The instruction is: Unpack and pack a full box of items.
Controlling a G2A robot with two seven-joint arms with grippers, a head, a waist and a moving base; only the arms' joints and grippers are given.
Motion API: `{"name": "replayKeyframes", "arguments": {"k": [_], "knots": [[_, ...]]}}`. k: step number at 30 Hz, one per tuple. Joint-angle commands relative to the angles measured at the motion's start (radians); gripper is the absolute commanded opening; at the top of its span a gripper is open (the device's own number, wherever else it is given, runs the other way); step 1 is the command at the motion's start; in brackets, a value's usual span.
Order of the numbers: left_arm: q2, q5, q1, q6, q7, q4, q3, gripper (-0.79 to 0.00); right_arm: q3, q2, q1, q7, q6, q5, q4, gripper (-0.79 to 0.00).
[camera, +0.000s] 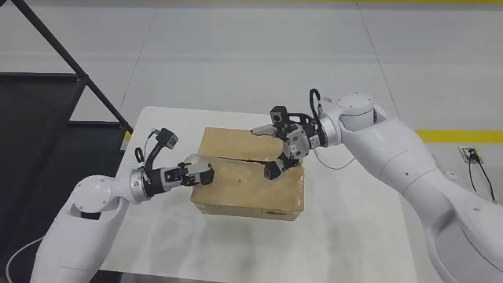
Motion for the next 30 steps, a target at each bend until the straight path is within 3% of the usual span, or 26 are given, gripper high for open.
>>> {"name": "replayKeyframes", "arguments": {"k": [1, 8, 14, 30], "knots": [[0.001, -0.002, -0.004, 0.005, -0.005, 0.001, -0.004, 0.0, 0.0, 0.001, -0.001, 0.0, 0.0, 0.001, 0.0, 0.0], [-0.001, -0.036, -0.041, 0.047, -0.037, 0.049, 0.0, 0.0, 0.0, 0.001, -0.004, 0.0, 0.0, 0.002, 0.0, 0.0], [-0.004, -0.116, -0.054, 0.07, -0.158, 0.064, 0.022, 0.0, 0.0, 0.001, -0.006, 0.0, 0.0, 0.005, 0.001, 0.0], [-0.018, -0.065, -0.082, 0.075, -0.109, 0.125, 0.085, 0.0, 0.0, -0.003, -0.008, 0.0, 0.0, 0.003, 0.0, 0.0]]}}
